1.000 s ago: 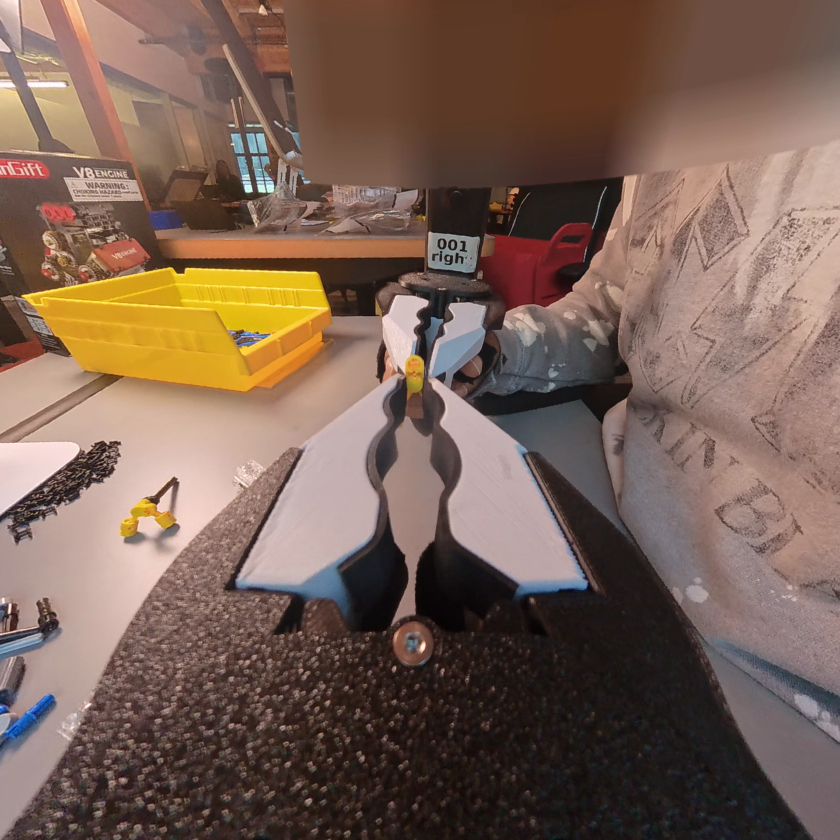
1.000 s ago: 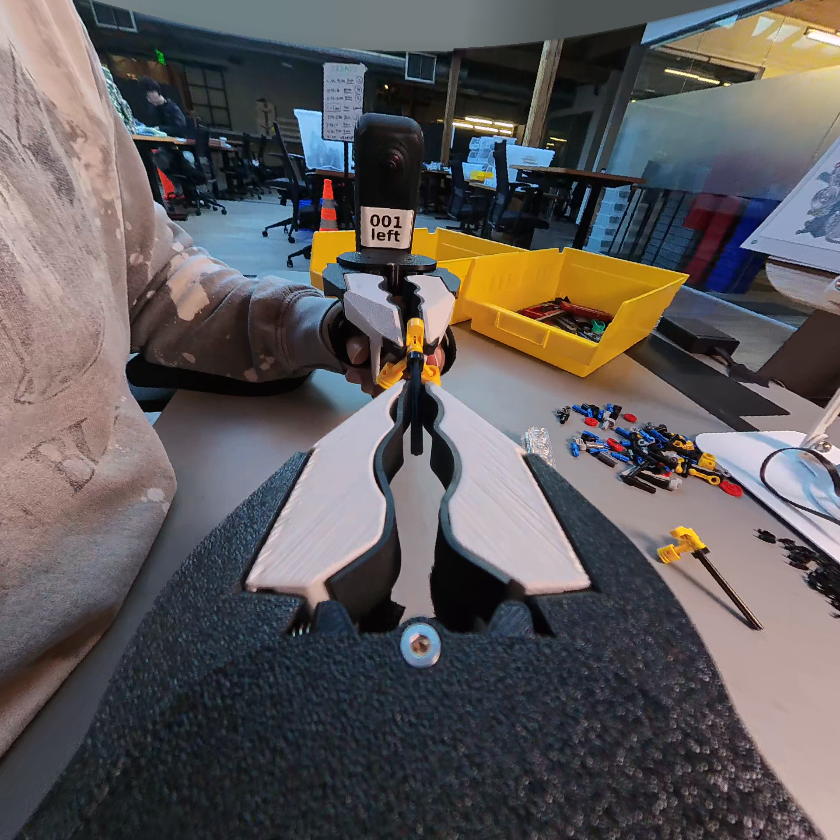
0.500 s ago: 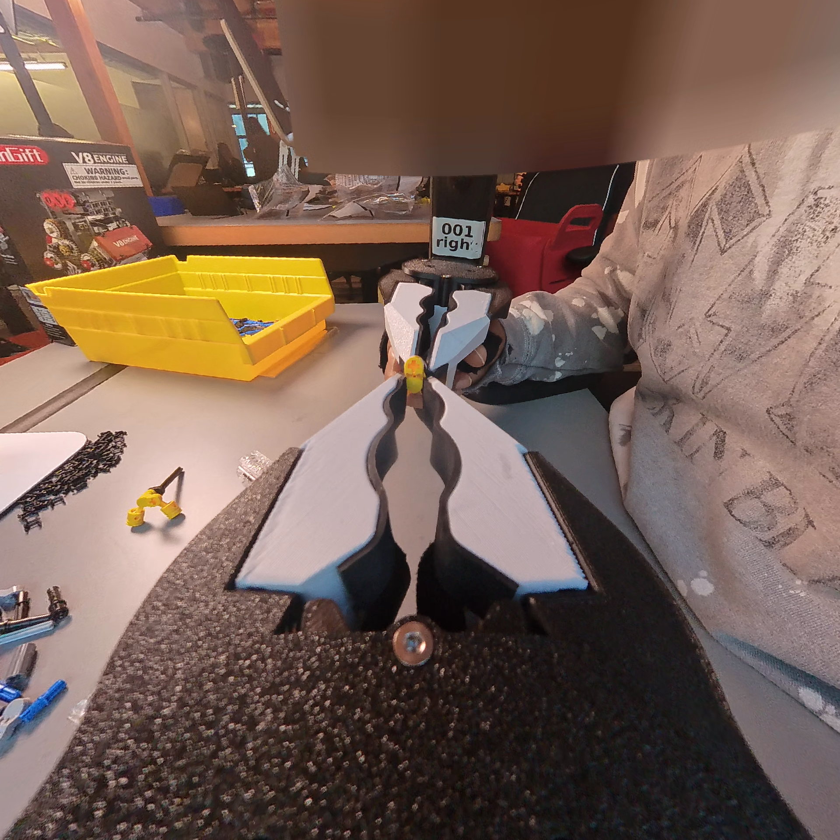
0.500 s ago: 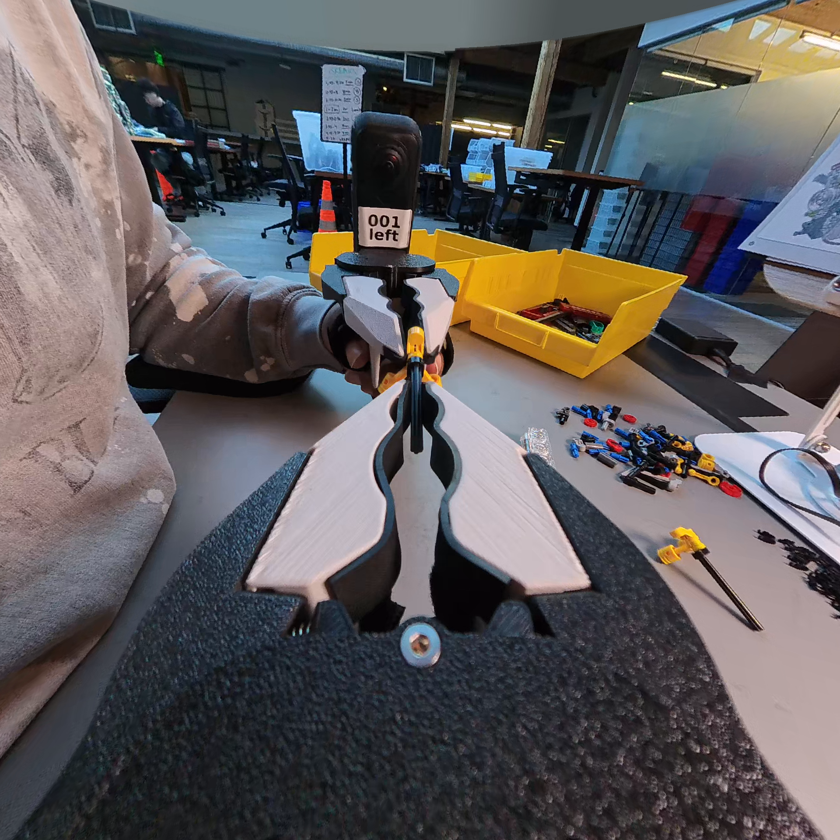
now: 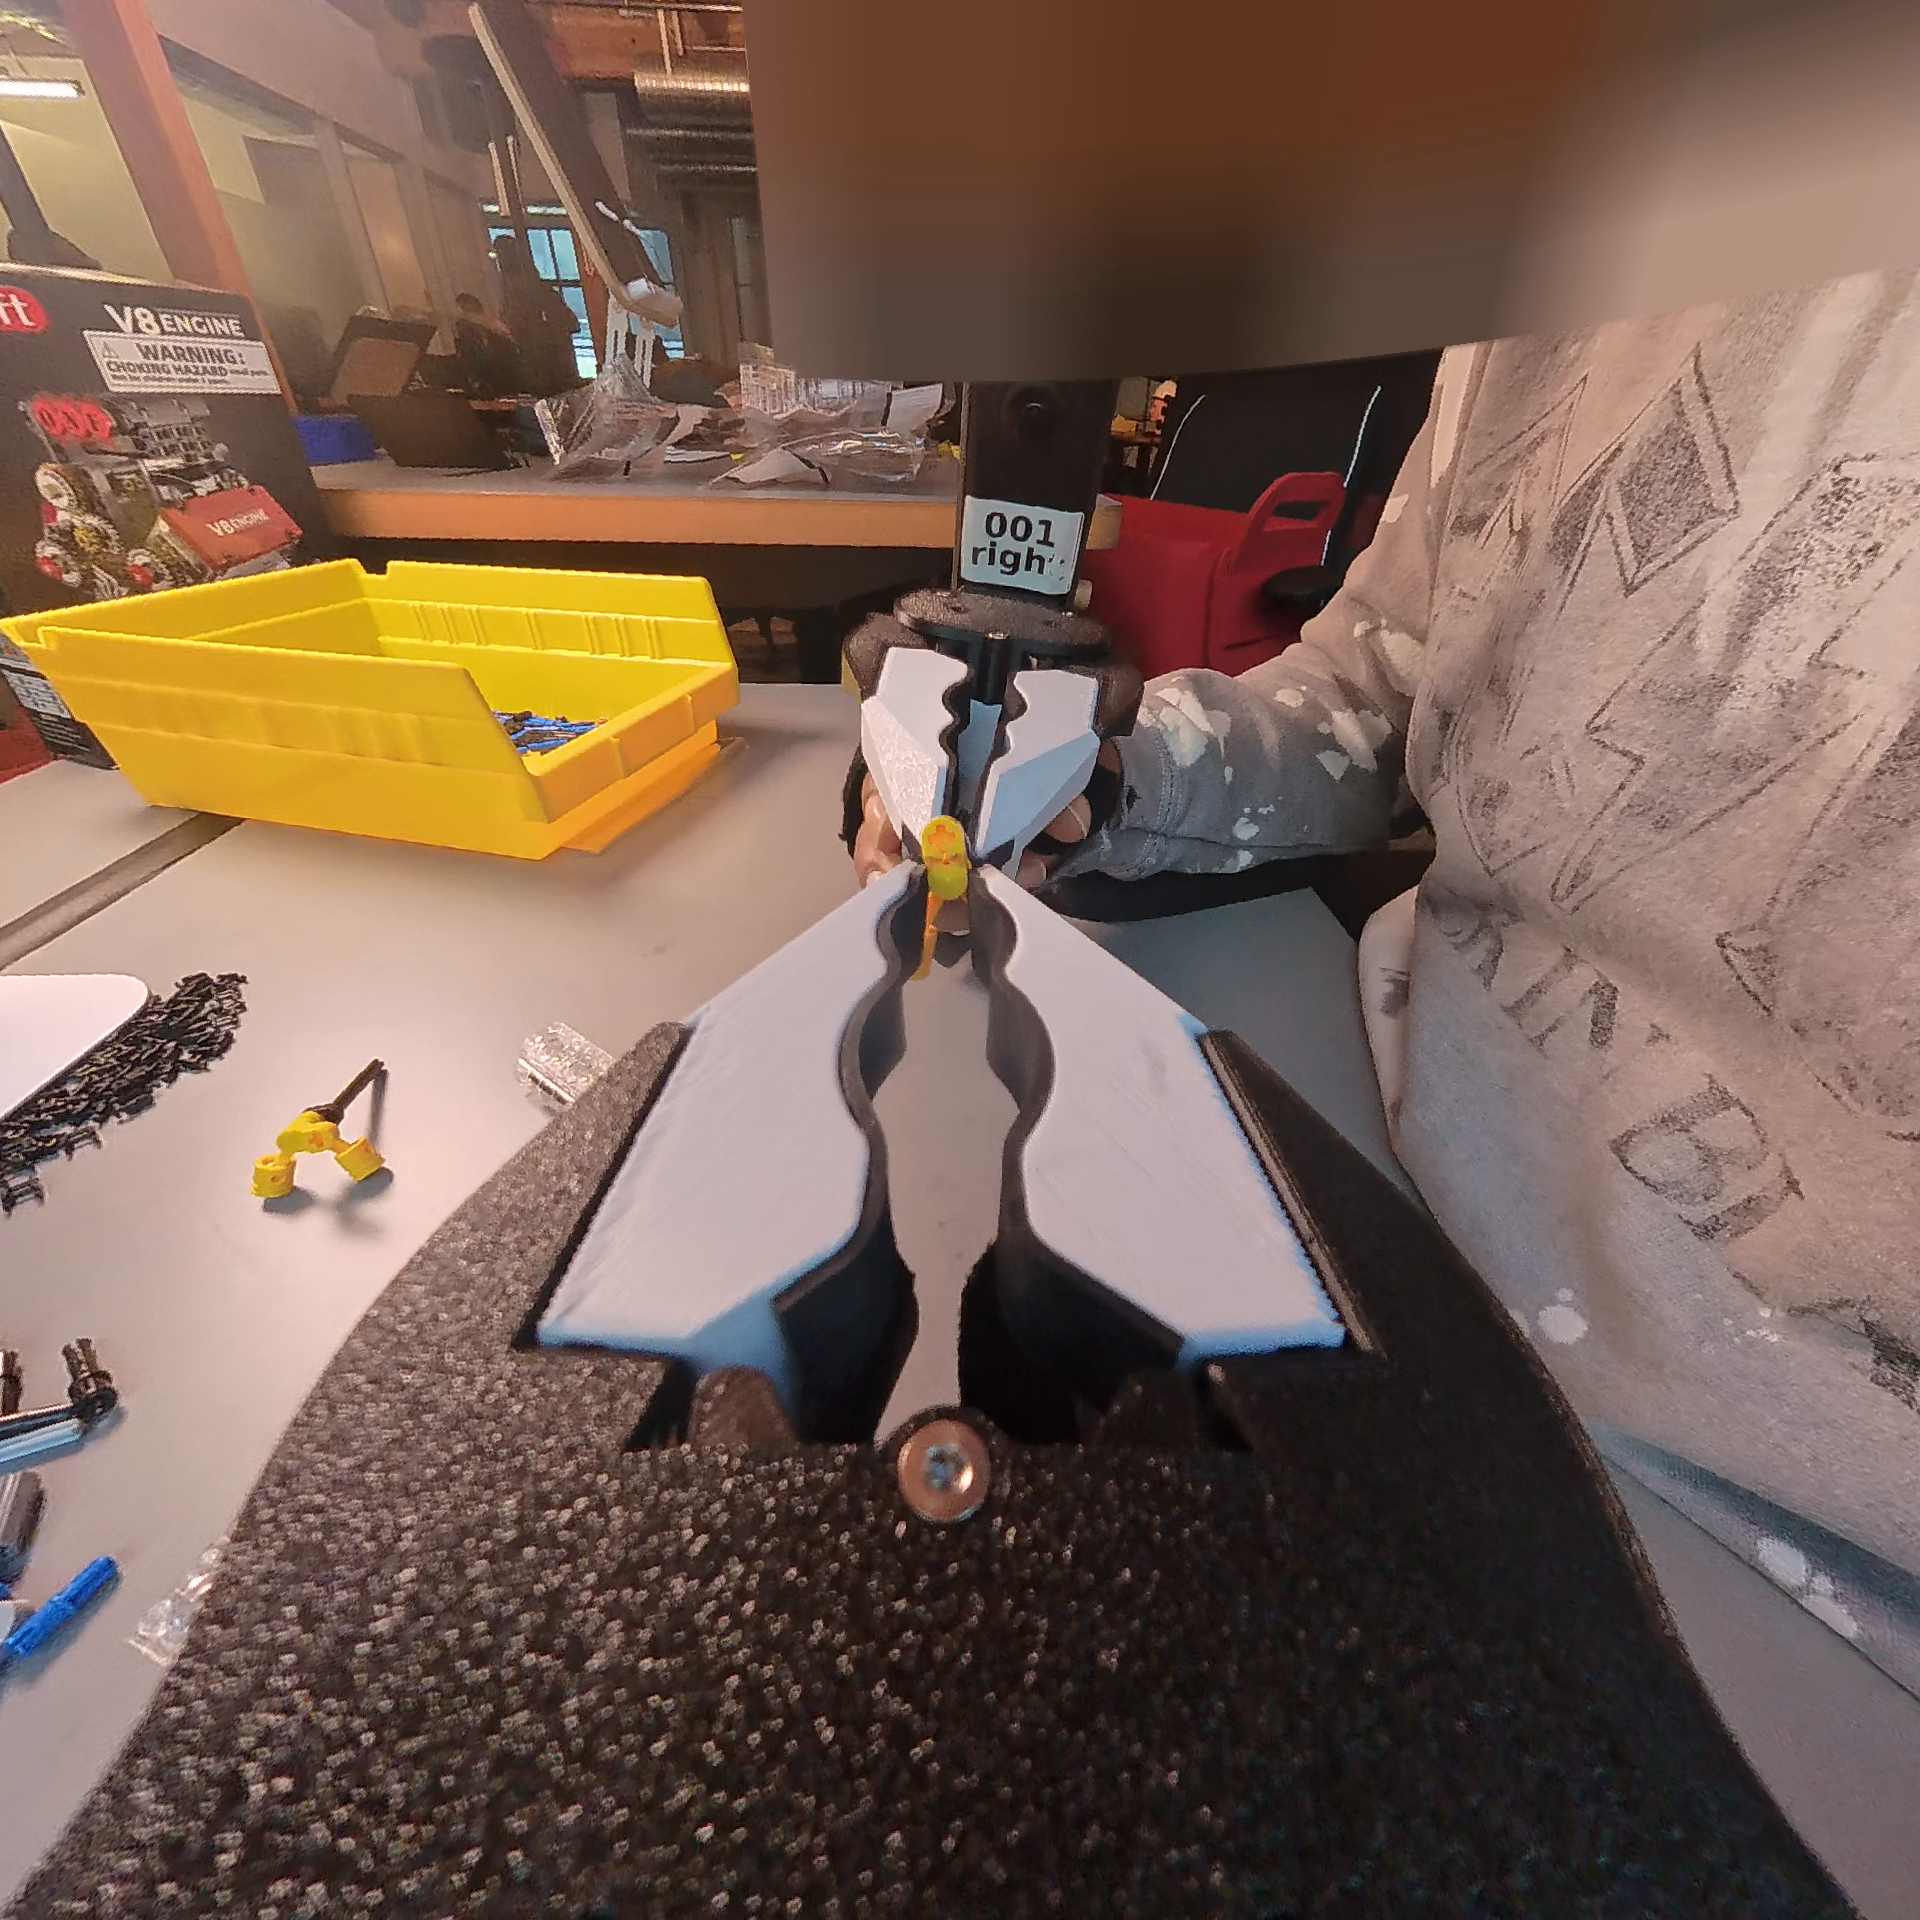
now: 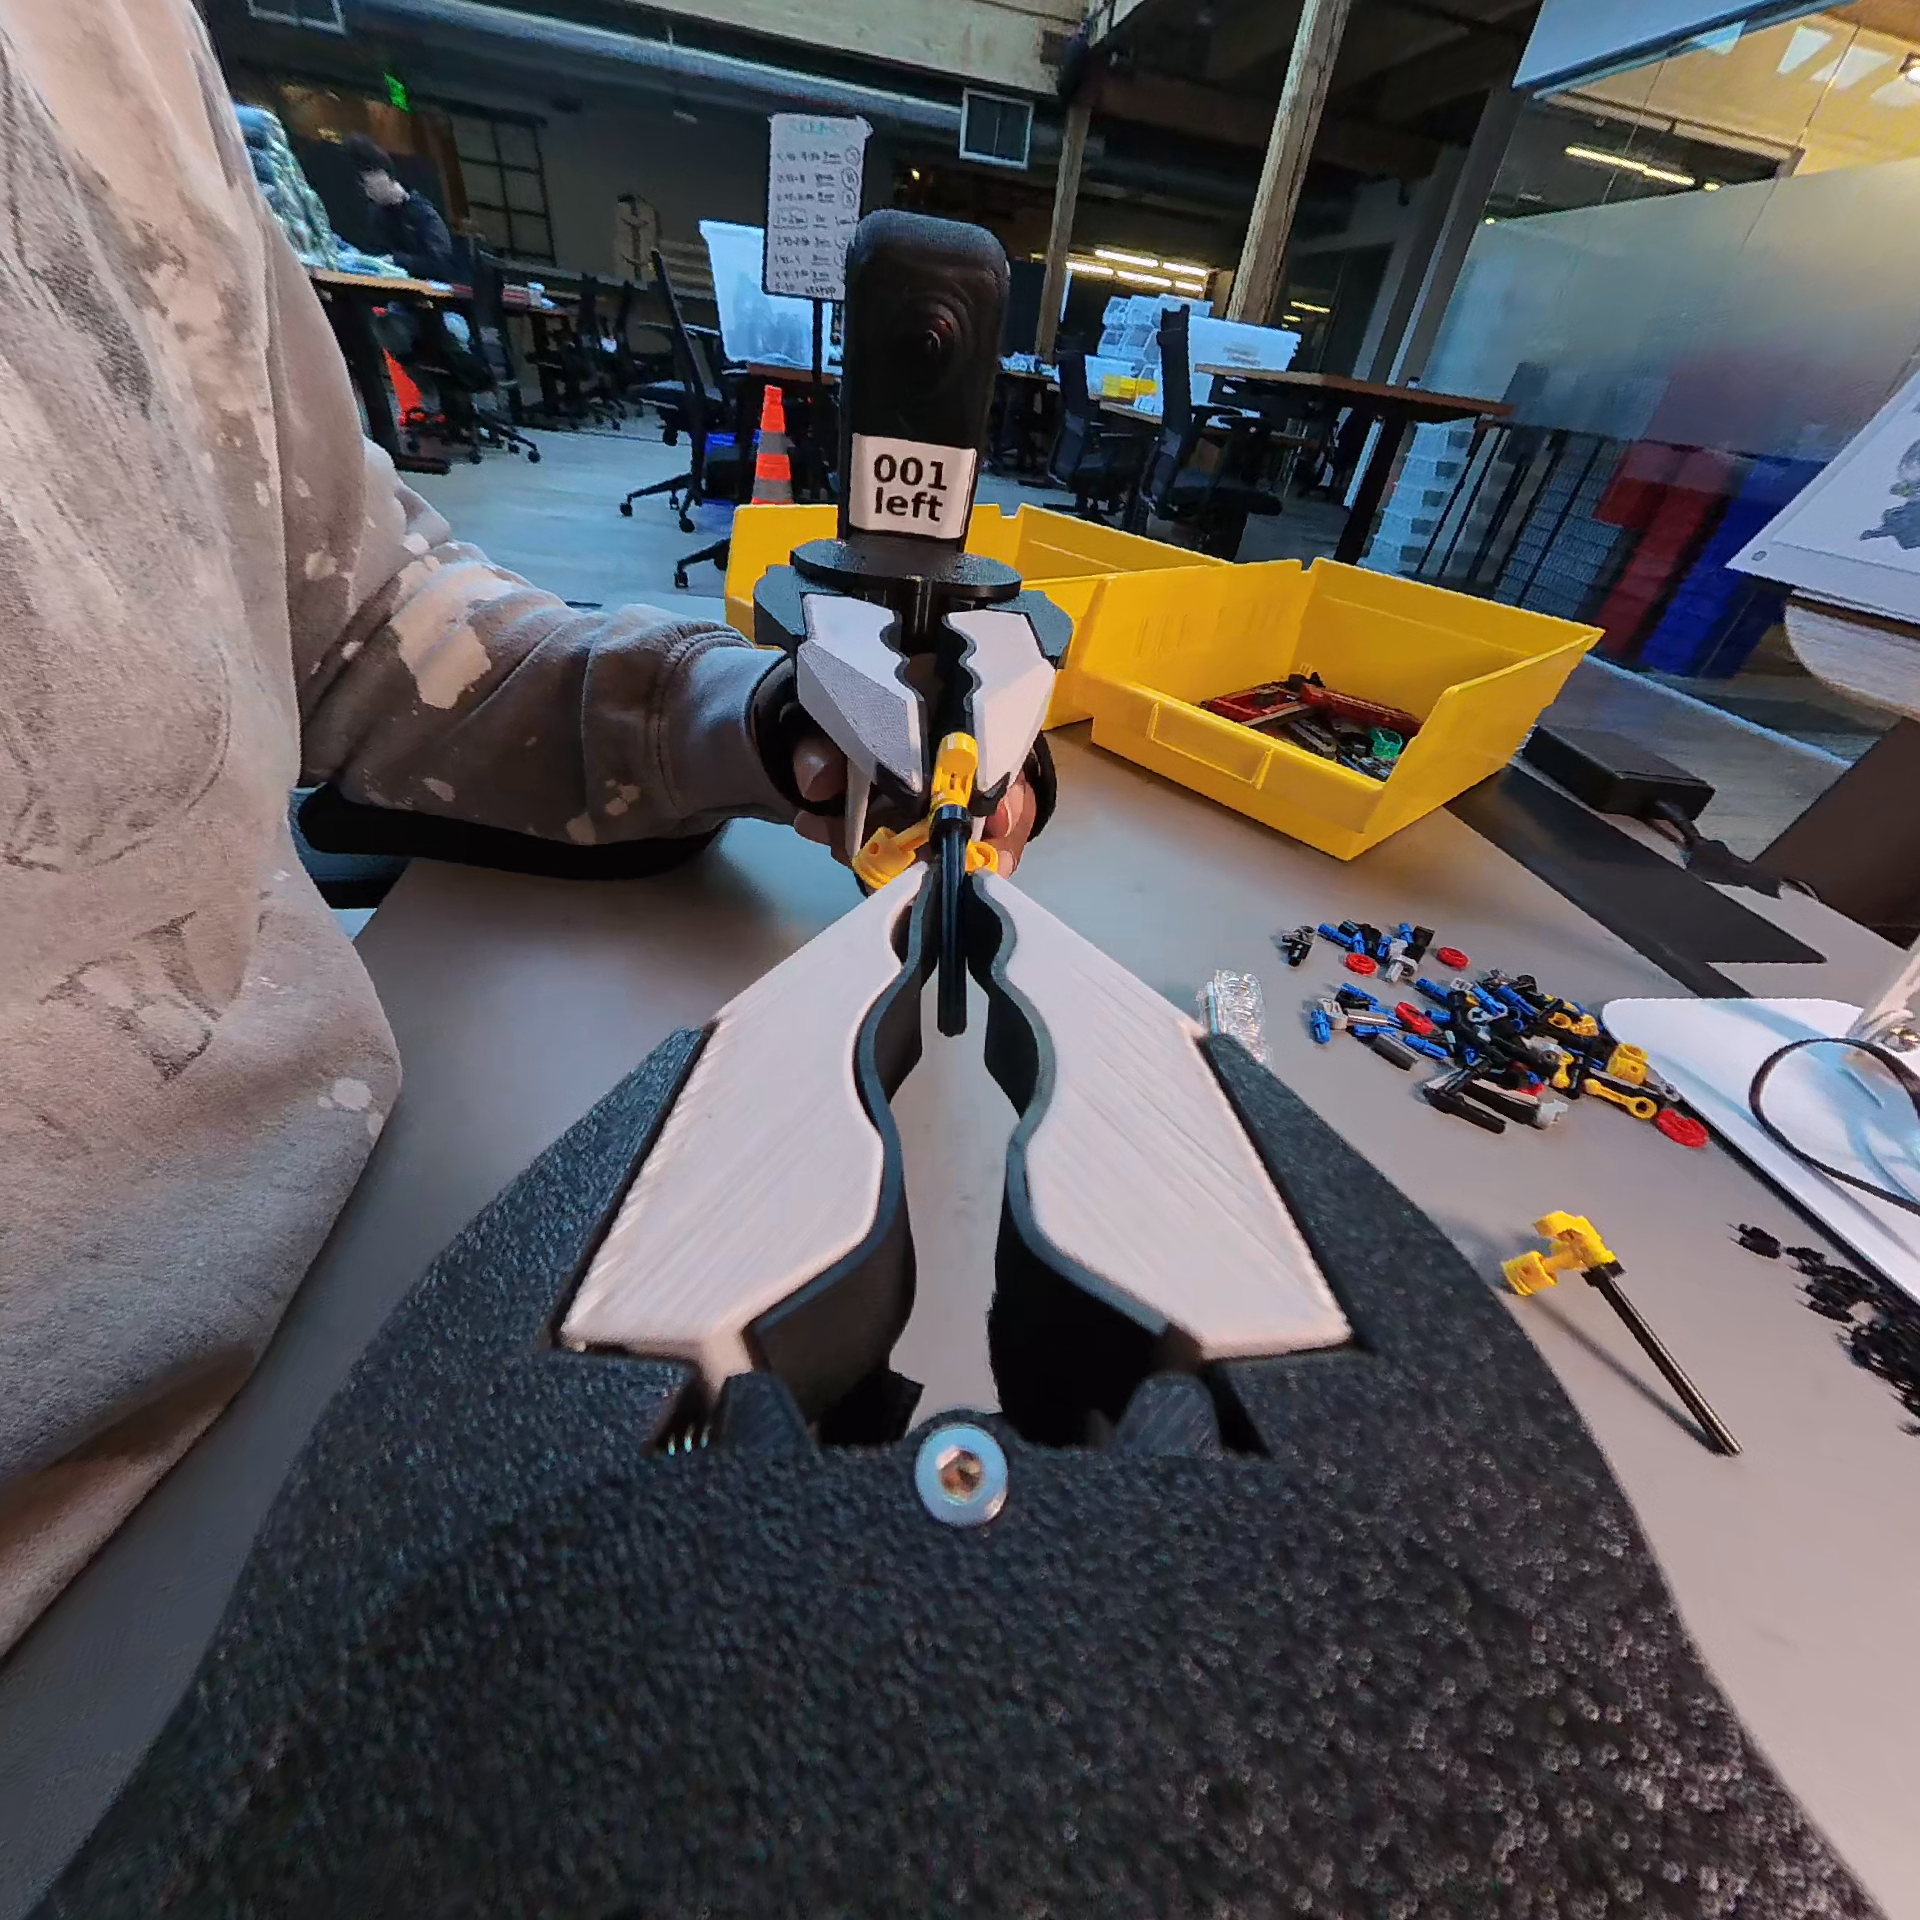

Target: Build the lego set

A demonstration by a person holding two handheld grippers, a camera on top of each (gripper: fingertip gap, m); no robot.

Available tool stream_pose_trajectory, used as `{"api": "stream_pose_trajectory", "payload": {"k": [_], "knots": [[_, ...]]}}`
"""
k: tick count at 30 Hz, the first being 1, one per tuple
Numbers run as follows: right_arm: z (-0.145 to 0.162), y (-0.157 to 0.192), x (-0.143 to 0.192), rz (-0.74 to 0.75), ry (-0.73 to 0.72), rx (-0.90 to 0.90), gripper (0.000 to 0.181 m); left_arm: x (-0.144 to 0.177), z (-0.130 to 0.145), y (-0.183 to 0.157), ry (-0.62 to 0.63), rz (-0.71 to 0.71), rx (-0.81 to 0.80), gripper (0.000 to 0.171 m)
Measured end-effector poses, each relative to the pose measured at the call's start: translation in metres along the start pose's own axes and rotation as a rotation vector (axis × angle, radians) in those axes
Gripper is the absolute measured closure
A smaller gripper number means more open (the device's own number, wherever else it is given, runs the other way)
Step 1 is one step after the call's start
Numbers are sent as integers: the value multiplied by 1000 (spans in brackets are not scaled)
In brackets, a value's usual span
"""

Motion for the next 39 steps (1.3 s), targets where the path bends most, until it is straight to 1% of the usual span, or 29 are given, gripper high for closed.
{"api": "stream_pose_trajectory", "payload": {"k": [3, 6, 8, 11, 13, 15, 18, 24, 26, 28, 29, 33, 35, 39], "knots": [[2, -1, -1, 2, 7, -10, 177, 1, 2, 1, 8, -2, 13, 164], [3, -4, -1, 40, 11, 14, 177, 2, 5, 6, 19, -26, 50, 164], [2, -6, 1, 91, -8, 55, 177, 5, 7, 10, 18, -40, 105, 154], [0, -7, 3, 207, 0, 224, 177, 4, 13, 14, 24, -14, 210, 153], [-1, -1, 0, 248, 8, 329, 177, -2, 13, 13, -3, 8, 261, 153], [0, 7, -7, 246, 28, 406, 177, -7, 11, 12, -12, 5, 251, 154], [2, 12, -11, 267, 52, 492, 177, -6, 9, 9, 3, -4, 187, 160], [4, 10, -10, 211, 38, 378, 177, -4, 5, 3, 38, -37, 54, 162], [5, 5, -8, 222, 34, 335, 177, -3, 8, 8, 92, -82, 73, 160], [9, 0, -7, 204, 55, 280, 177, 0, 13, 14, 149, -104, 116, 149], [10, -2, -6, 200, 60, 249, 177, 2, 14, 16, 162, -112, 122, 147], [11, -10, -3, 211, 72, 196, 177, 8, 12, 18, 173, -141, 72, 147], [12, -12, -3, 214, 85, 182, 177, 6, 10, 15, 174, -131, 37, 150], [16, -12, -6, 175, 131, 177, 177, 1, 12, 13, 175, -148, -2, 151]]}}
Point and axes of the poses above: each gripper's, where its closed fingertips meet, x back along the fingers, z out of its underside, y = z × x across the jaws, the point moved 8 cm from there along x, back along the fingers, and after that the axes turned 6 degrees about -x, right-handed, at the moved point
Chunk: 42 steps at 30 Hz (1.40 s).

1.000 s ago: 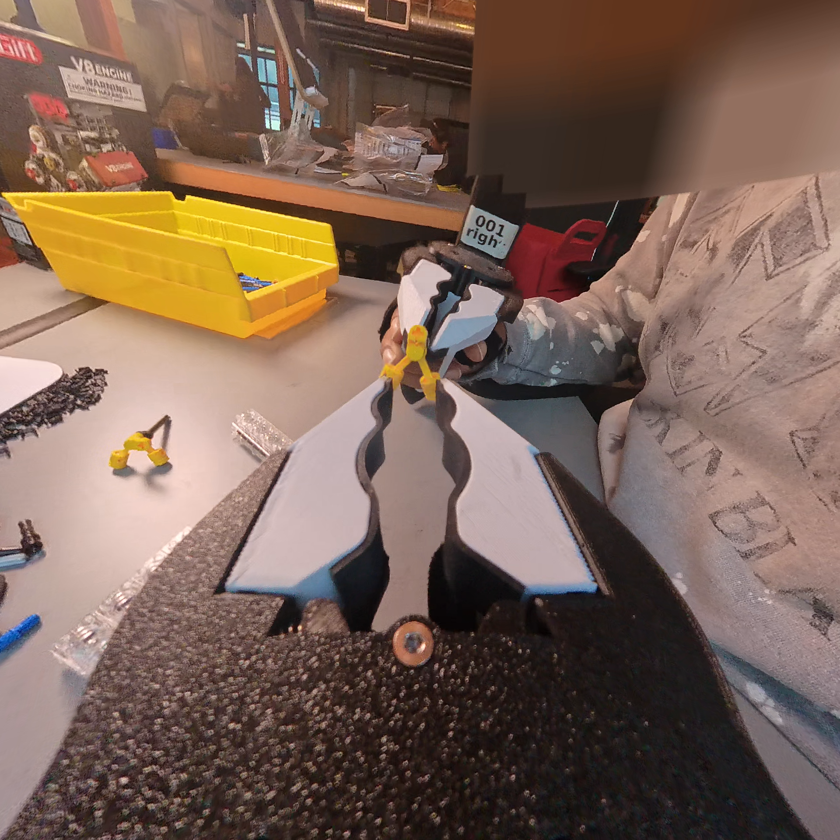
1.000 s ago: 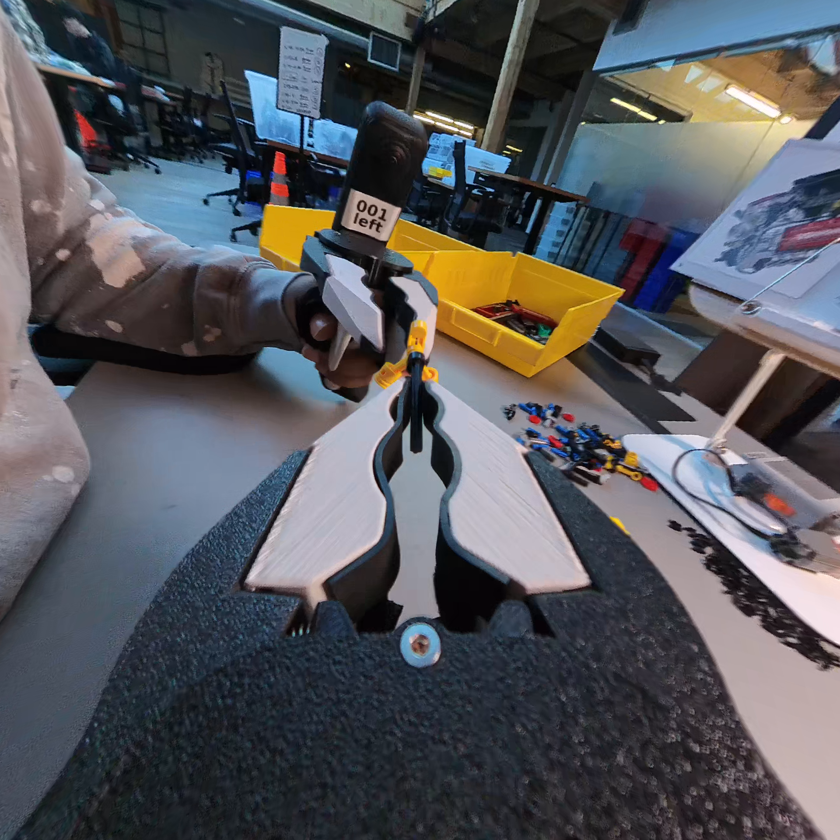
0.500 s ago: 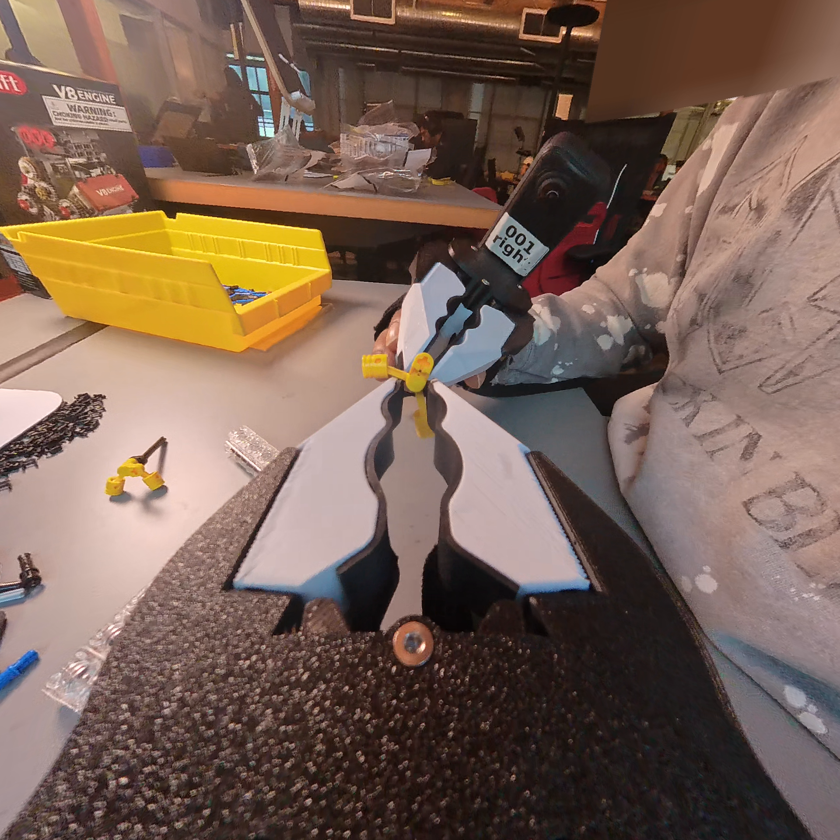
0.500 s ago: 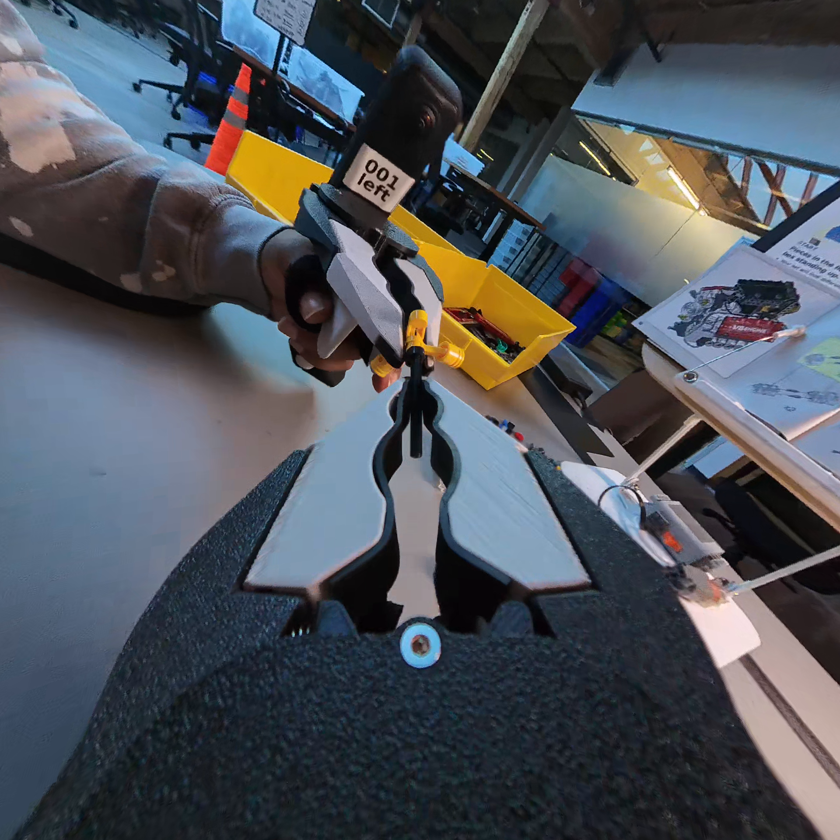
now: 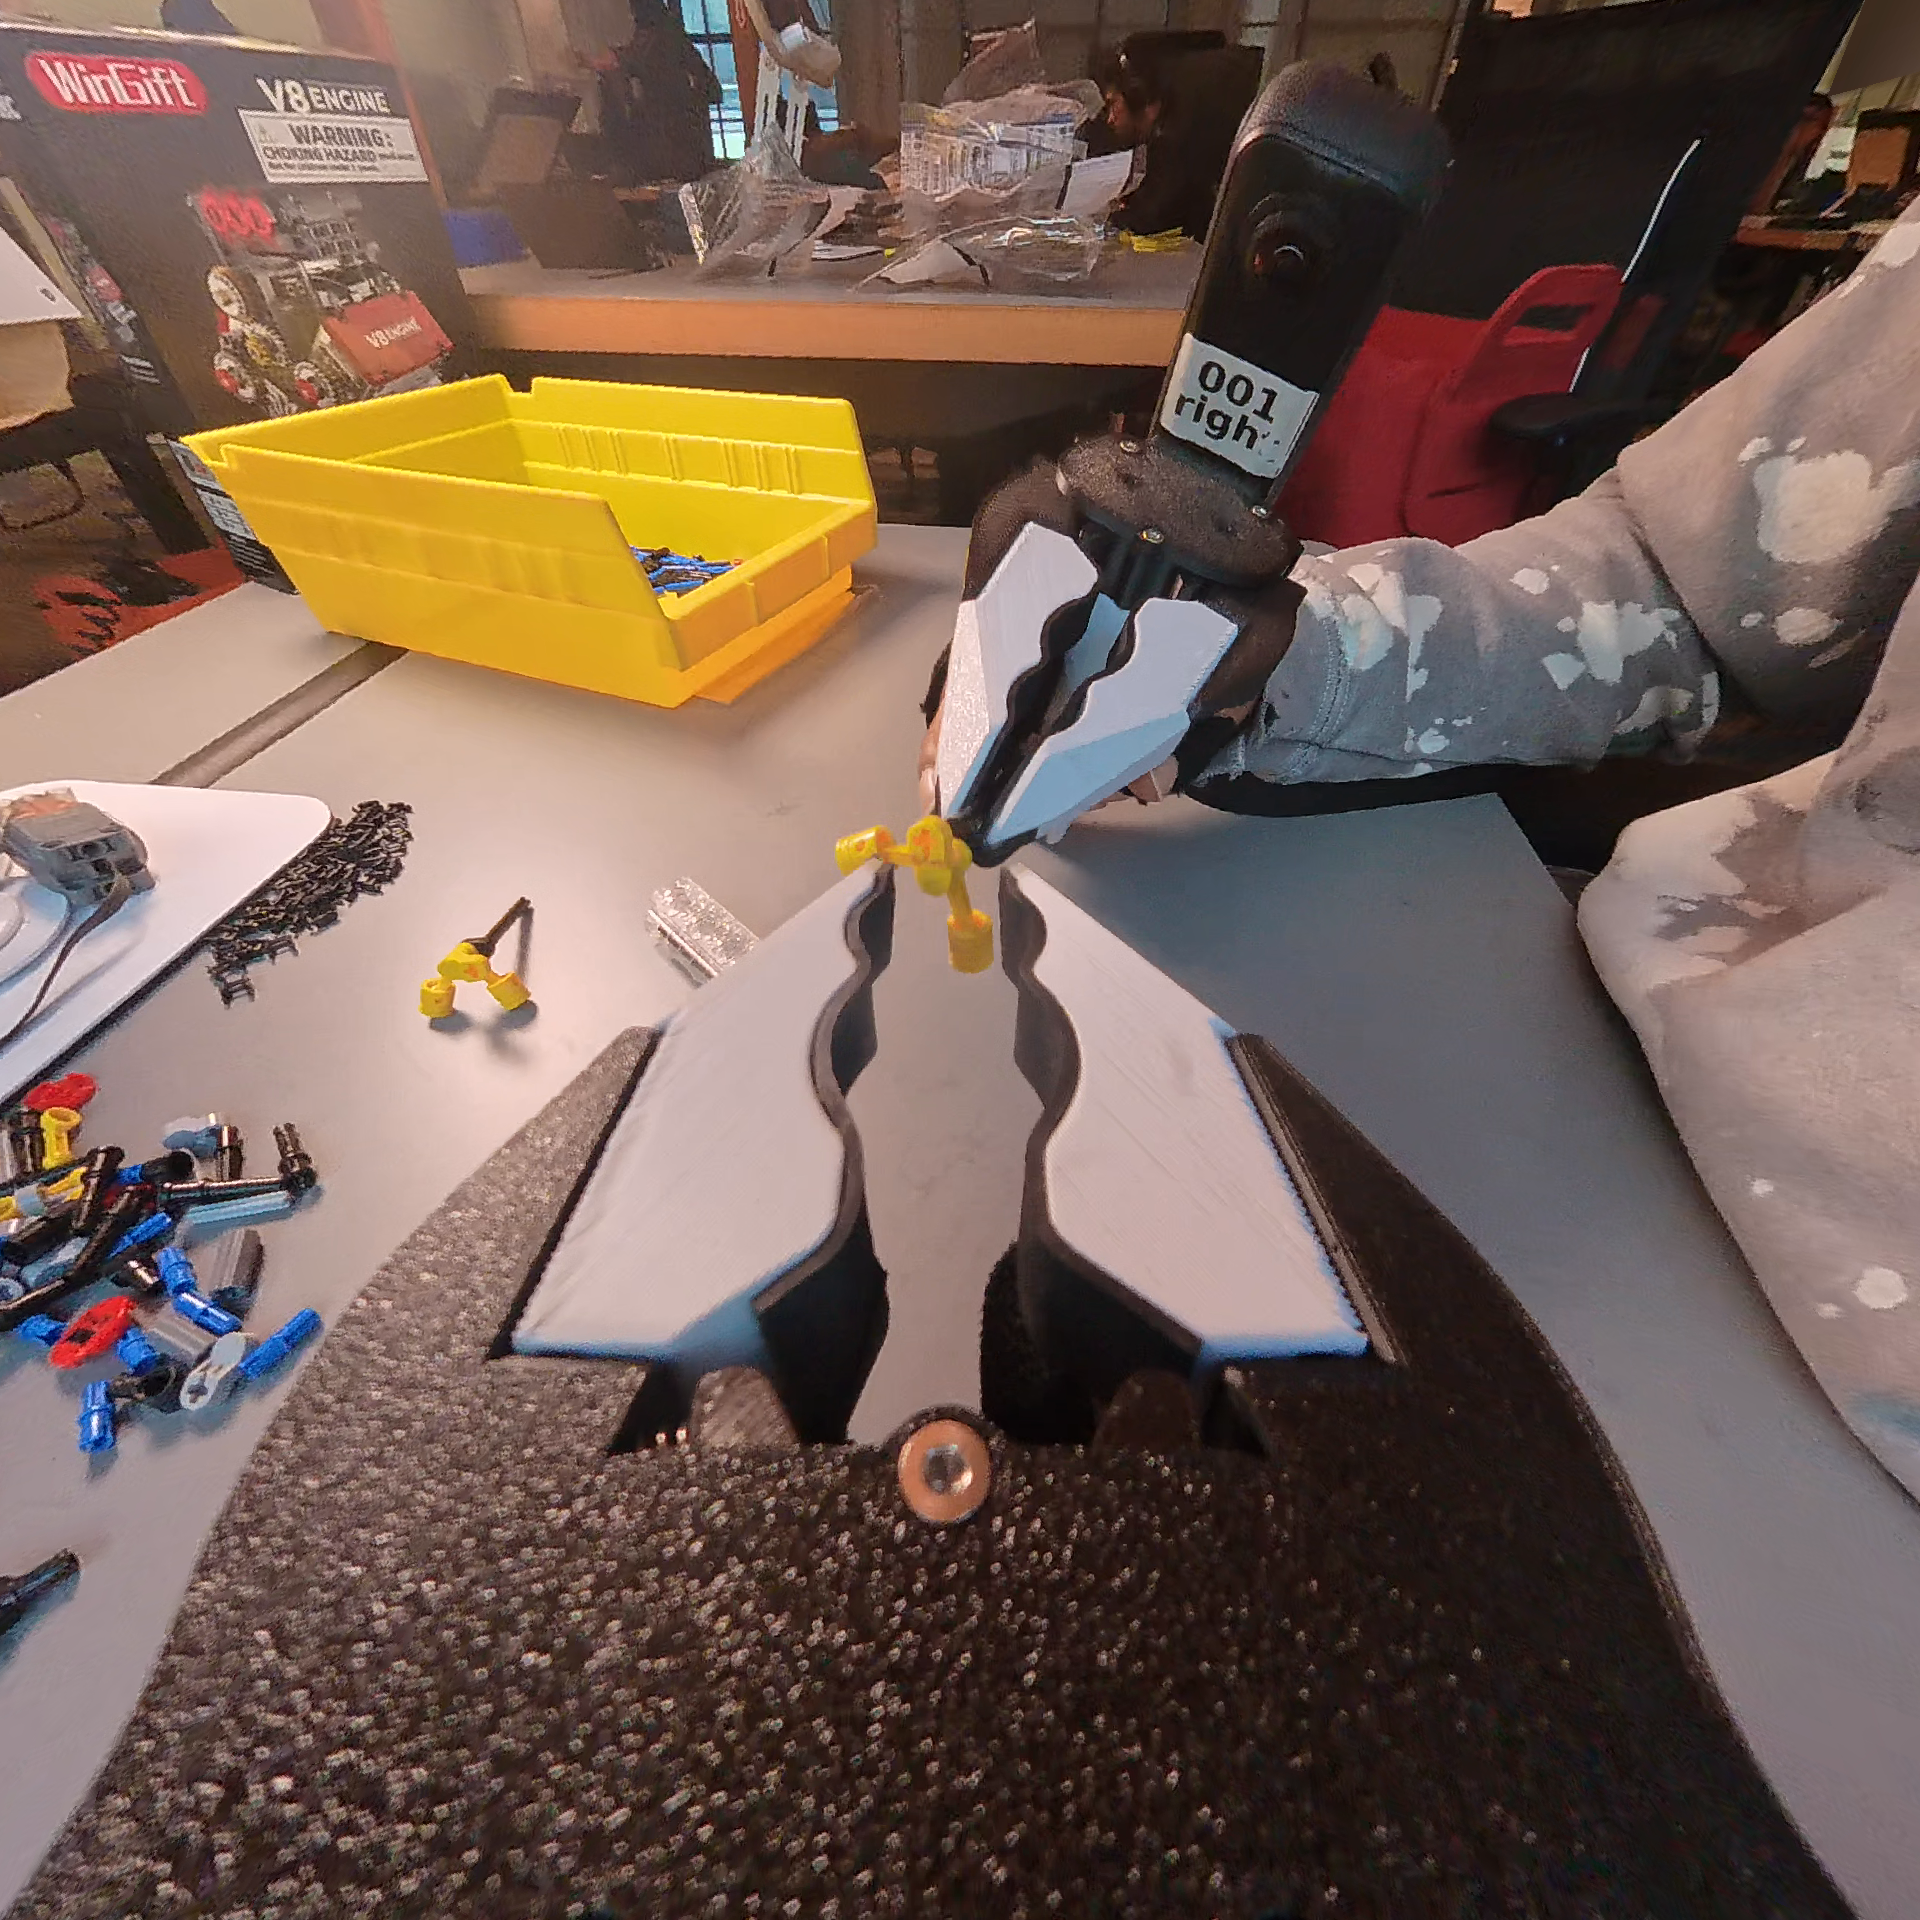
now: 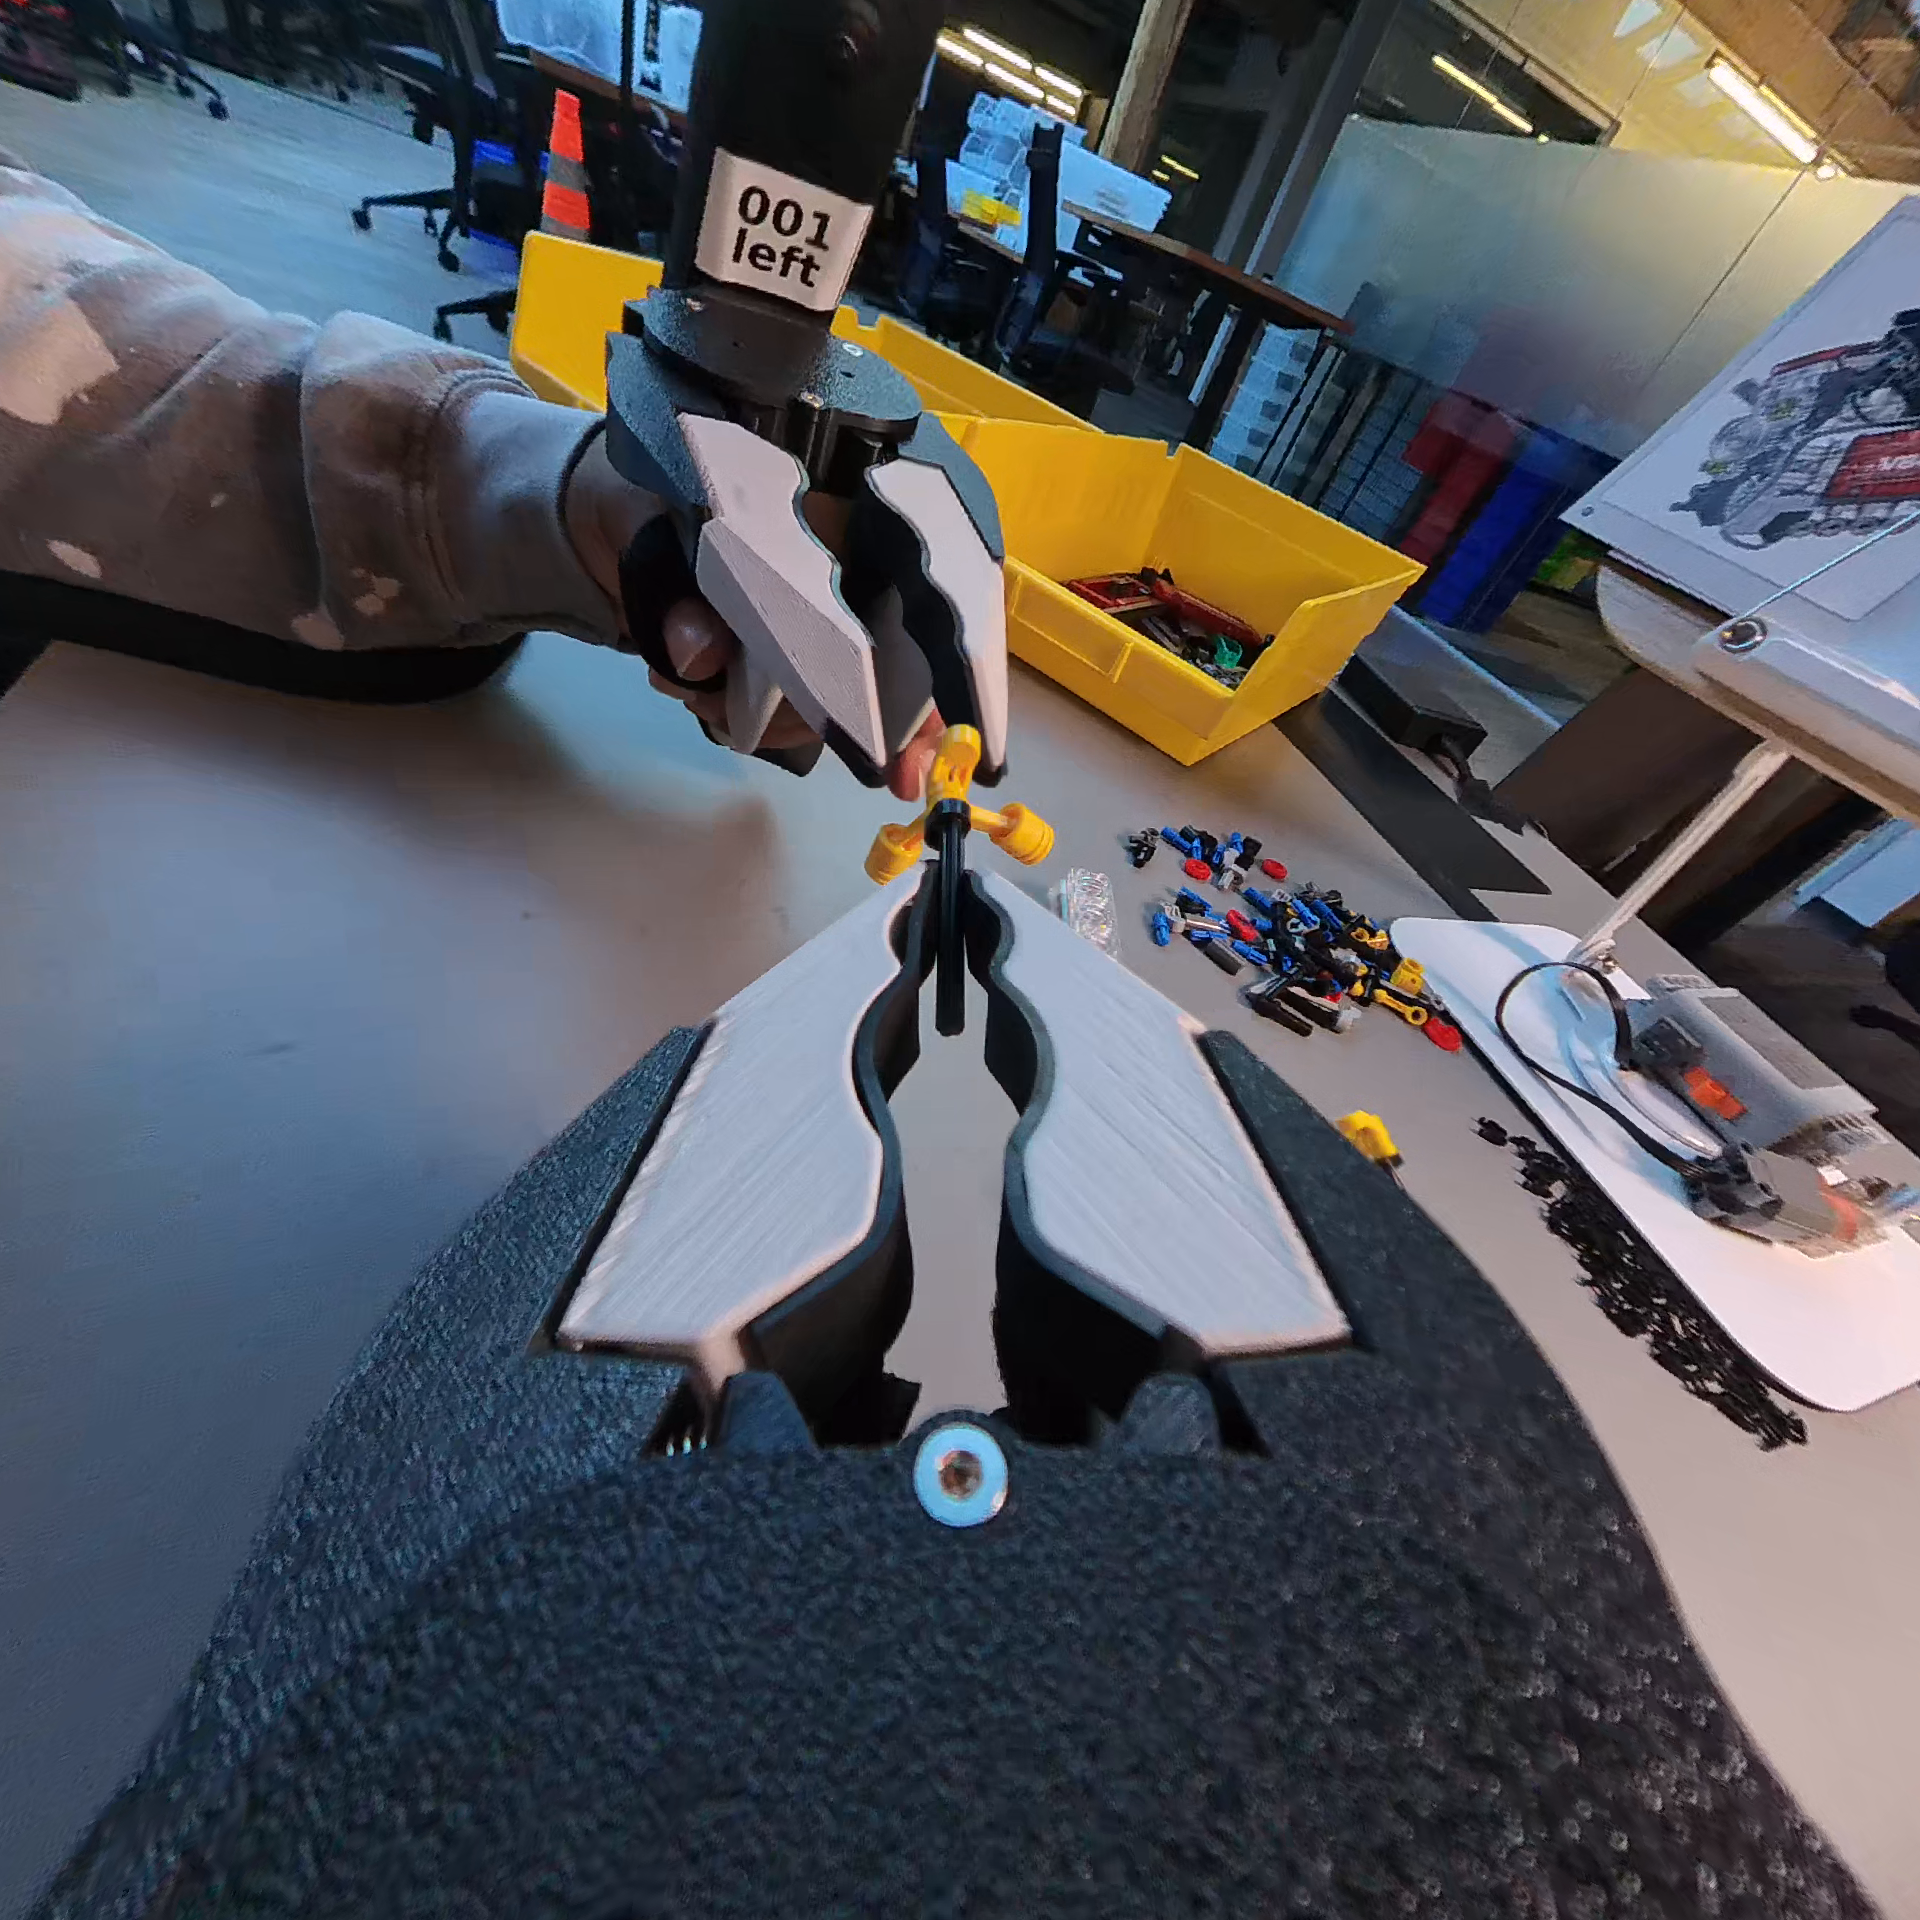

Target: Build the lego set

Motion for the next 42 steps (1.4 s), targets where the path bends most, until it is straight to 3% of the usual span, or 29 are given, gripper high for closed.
{"api": "stream_pose_trajectory", "payload": {"k": [10, 17, 20, 25, 29, 32, 35, 38, 42], "knots": [[3, -10, -19, -100, 96, 0, 177, 4, 10, 8, 91, -11, 1, 162], [31, -11, -57, -281, 441, 41, 177, 10, 50, 12, 485, 46, 77, 163], [36, -9, -68, -283, 527, 97, 177, 12, 58, 12, 550, 53, 82, 165], [26, -21, -60, -262, 429, 45, 154, 14, 60, 16, 543, 31, 89, 168], [15, -79, -38, -89, 345, -73, 145, 21, 54, 23, 480, -10, 100, 158], [35, -125, -28, 26, 471, -62, 140, 24, 42, 28, 363, -49, 112, 145], [58, -150, -31, 44, 579, -76, 137, 21, 37, 26, 275, -40, 118, 135], [66, -153, -40, -11, 615, -106, 140, 12, 41, 21, 302, -24, 97, 135], [74, -149, -47, 0, 659, -34, 162, 3, 47, 17, 377, -38, 52, 144]]}}
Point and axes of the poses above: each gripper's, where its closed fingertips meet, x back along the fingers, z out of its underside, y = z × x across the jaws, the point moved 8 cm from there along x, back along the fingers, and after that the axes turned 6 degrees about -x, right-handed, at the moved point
